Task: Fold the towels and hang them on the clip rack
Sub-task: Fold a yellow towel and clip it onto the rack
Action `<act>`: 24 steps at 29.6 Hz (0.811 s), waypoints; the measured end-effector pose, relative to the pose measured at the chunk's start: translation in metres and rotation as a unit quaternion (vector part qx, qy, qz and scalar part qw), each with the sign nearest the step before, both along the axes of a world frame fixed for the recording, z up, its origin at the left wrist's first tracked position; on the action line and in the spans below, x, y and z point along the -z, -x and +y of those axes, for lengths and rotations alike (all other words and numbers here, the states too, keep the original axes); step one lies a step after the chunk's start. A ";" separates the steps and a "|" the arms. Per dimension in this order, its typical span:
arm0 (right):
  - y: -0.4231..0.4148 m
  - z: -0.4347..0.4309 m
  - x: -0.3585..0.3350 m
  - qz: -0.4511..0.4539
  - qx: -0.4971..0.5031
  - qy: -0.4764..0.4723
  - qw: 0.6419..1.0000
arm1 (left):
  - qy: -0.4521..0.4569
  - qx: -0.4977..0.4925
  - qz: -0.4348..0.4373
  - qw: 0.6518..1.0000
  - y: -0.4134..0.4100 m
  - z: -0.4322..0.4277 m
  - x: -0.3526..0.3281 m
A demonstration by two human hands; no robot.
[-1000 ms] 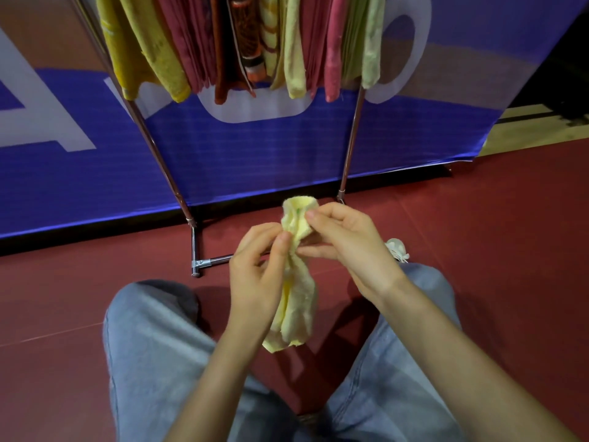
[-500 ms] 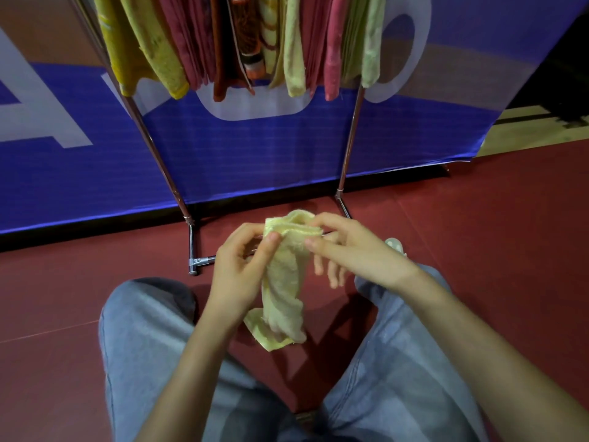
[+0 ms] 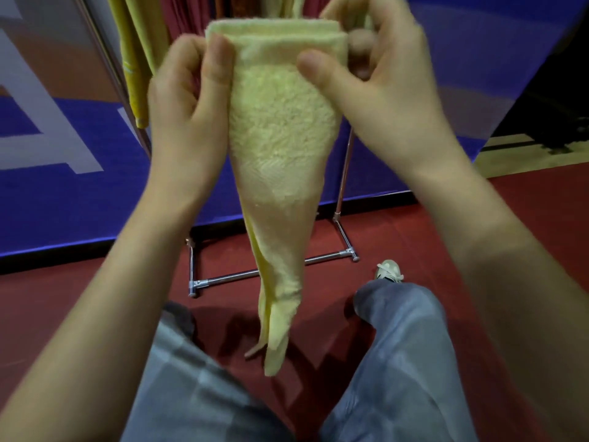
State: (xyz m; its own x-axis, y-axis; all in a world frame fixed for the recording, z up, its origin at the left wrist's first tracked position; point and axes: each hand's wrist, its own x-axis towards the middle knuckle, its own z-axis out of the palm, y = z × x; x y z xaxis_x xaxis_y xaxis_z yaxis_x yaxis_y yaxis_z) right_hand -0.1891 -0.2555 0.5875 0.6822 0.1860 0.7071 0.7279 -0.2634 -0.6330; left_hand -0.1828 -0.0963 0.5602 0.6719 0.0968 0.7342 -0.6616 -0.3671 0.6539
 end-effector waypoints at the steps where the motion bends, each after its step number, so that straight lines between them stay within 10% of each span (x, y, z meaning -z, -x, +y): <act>1: 0.001 0.000 0.002 0.009 0.003 -0.002 1.000 | -0.001 -0.005 0.009 1.000 0.000 -0.001 0.003; 24: 0.022 -0.019 0.099 0.277 -0.016 -0.137 0.951 | 0.048 0.088 0.233 0.967 0.027 -0.019 0.063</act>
State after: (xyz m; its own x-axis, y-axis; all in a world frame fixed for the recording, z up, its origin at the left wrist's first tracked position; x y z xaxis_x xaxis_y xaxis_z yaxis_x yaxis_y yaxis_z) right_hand -0.2107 -0.2746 0.4886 0.9611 0.0734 0.2663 0.2682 -0.0172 -0.9632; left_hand -0.2099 -0.1151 0.4972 0.9398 0.0034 0.3416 -0.3341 -0.1988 0.9213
